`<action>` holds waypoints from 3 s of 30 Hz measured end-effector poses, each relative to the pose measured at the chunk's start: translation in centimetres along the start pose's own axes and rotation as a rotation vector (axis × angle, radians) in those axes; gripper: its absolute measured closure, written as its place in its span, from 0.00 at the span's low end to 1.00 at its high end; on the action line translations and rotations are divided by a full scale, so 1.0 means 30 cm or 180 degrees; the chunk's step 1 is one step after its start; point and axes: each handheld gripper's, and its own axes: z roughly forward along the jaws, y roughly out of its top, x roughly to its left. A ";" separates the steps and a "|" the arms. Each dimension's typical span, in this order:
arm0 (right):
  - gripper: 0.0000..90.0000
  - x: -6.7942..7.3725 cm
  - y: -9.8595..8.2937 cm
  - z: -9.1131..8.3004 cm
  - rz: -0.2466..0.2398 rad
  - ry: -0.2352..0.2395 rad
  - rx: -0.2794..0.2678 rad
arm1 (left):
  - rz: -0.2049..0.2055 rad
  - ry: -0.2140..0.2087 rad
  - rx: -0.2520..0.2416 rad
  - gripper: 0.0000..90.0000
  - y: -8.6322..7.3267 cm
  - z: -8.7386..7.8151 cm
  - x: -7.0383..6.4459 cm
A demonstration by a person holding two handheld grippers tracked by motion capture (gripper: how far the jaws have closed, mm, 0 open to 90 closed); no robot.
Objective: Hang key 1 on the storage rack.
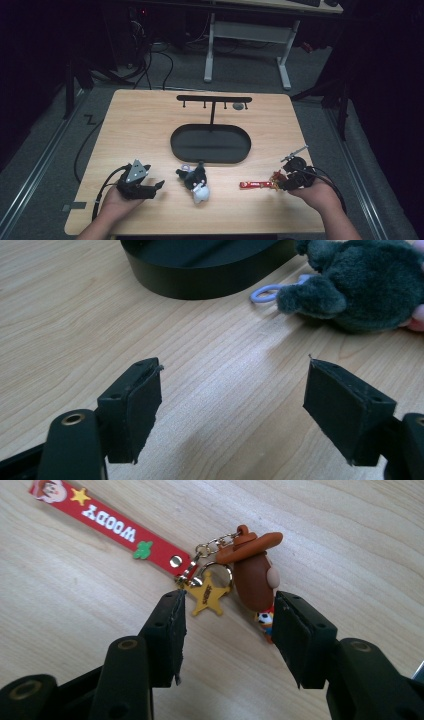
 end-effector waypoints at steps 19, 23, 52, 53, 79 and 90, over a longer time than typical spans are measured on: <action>0.58 -0.082 0.033 0.111 0.0084 0.0132 0.0247 | -0.0012 0.0018 0.0040 0.26 -0.012 -0.009 0.003; 0.60 -0.080 0.041 0.122 0.0066 0.0154 0.0273 | -0.0019 0.0014 0.0054 0.26 -0.013 -0.005 0.004; 0.76 0.011 0.073 -0.055 0.0113 0.0243 0.0194 | -0.0022 -0.0035 0.0052 0.26 -0.014 -0.006 0.001; 0.76 0.011 0.073 -0.055 0.0113 0.0243 0.0194 | -0.0022 -0.0035 0.0052 0.26 -0.014 -0.006 0.001; 0.76 0.083 0.137 -0.286 0.0096 0.0189 0.0098 | -0.0043 -0.0053 -0.0018 0.26 -0.012 -0.013 0.009; 0.76 0.094 0.173 -0.357 0.0093 0.0166 0.0011 | -0.0044 -0.0053 -0.0038 0.26 -0.011 -0.018 0.010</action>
